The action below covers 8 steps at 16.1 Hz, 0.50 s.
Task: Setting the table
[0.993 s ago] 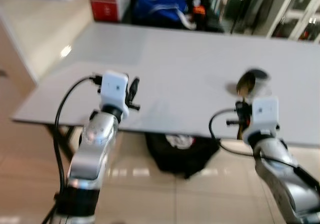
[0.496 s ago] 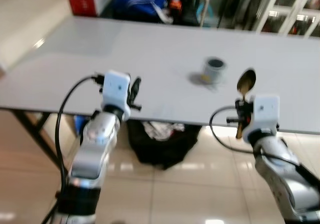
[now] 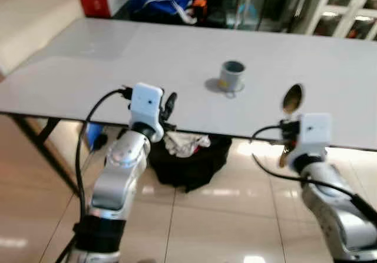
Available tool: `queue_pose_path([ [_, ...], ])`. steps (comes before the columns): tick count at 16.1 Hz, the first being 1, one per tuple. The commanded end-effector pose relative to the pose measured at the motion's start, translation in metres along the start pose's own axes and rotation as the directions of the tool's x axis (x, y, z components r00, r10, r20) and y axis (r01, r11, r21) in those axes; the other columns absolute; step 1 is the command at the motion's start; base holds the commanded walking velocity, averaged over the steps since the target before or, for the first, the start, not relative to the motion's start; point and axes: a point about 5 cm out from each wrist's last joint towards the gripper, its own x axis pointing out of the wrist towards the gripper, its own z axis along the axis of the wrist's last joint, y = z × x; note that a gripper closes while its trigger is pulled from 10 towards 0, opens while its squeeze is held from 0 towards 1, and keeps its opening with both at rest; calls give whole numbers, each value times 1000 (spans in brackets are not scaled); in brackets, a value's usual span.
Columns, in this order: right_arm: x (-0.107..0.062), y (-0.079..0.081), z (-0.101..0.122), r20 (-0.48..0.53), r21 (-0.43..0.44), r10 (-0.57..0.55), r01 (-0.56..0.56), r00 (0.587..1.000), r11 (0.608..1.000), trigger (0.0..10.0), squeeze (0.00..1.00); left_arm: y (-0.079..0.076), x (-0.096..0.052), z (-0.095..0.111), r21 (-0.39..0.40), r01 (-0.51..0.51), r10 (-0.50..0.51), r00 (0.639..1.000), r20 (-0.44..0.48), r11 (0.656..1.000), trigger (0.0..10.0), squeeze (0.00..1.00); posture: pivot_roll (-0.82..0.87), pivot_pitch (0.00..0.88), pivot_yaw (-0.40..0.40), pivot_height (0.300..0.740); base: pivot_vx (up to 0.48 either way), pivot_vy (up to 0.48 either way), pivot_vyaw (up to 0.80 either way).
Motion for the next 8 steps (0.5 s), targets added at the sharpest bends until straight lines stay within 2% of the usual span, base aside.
queue_pose_path([
  [1, 0, 1, 8, 21, 1, 20, -20, 1000, 1000, 10000, 0, 0, 0, 3, 4, 5, -5, 1000, 3, 1000, 10000, 0, -15, 26, -20, 740, 0, 0, 0],
  [3, 0, 4, 8, 22, 3, 36, -36, 999, 999, 10000, 0, -1, 0, 7, -4, 16, -16, 999, 30, 1000, 10000, 0, -13, 26, -22, 740, 152, 0, 0],
  [8, 1, 0, 8, 18, 28, 23, -24, 1000, 999, 10000, 0, 0, 0, 6, -5, 21, -21, 999, 25, 1000, 10000, 0, -14, 26, -20, 740, 370, 0, 0],
])
